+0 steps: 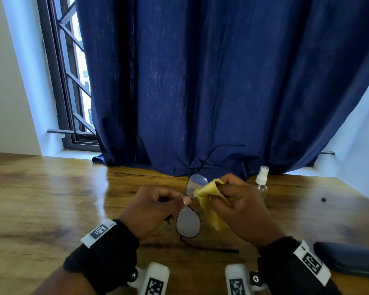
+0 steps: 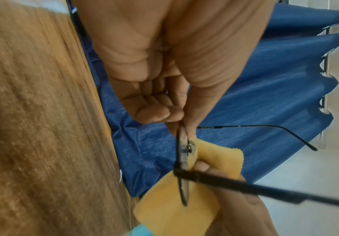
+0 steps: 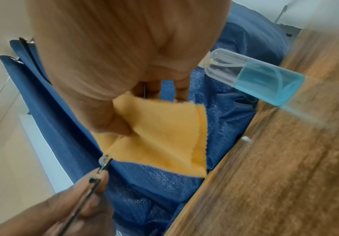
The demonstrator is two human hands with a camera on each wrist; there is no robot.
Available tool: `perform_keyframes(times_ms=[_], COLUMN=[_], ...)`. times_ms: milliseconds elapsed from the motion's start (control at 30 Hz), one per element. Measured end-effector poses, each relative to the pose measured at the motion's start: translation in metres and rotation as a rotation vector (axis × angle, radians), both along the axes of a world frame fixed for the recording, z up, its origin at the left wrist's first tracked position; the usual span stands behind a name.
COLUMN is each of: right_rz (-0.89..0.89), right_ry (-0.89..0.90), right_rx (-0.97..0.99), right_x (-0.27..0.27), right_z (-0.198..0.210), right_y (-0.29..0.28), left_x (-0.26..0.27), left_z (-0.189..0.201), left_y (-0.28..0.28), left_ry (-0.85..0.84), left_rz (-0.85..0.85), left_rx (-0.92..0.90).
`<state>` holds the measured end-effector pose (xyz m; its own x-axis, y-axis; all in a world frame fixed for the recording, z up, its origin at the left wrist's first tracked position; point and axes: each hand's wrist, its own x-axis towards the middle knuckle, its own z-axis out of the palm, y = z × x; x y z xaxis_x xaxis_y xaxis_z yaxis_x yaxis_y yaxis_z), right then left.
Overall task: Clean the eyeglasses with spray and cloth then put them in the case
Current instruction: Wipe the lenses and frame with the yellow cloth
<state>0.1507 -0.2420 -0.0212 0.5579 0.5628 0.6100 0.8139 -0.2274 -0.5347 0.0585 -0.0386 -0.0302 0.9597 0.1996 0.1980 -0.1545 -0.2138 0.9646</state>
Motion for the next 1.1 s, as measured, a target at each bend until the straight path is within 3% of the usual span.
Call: perform_keyframes(times_ms=[100, 233, 667, 767, 900, 1100], right_rz=[-0.102, -0.017, -0.131, -0.039, -0.085, -0.033], right_ry=[-0.005, 0.026, -0.055, -0.046, -0.022, -0.050], right_rx=[0.041, 0.006, 0.018, -0.068, 0.018, -0.168], right_x=[0.0058, 0.0019, 0.0080, 0.0041, 0.0070, 0.0059], right_z=[-0.0021, -0.0026, -0.0056, -0.0089, -0.0062, -0.0100], right_y=[-0.0022, 0.0000, 0.0011, 0.0061, 0.0010, 0.0057], left_x=[-0.0001, 0.0009, -0.0016, -0.0009, -0.0013, -0.0027], left_z=[-0.0002, 0.0002, 0.0023, 0.0026, 0.0034, 0.0041], left_y=[-0.0012, -0.0007, -0.0044, -0.0031, -0.0031, -0.0046], left_ry=[0.009, 0.005, 0.028, 0.026, 0.028, 0.020], left_rz=[-0.003, 0.004, 0.001, 0.009, 0.004, -0.014], left_rx=[0.015, -0.015, 0.011, -0.012, 0.000, -0.019])
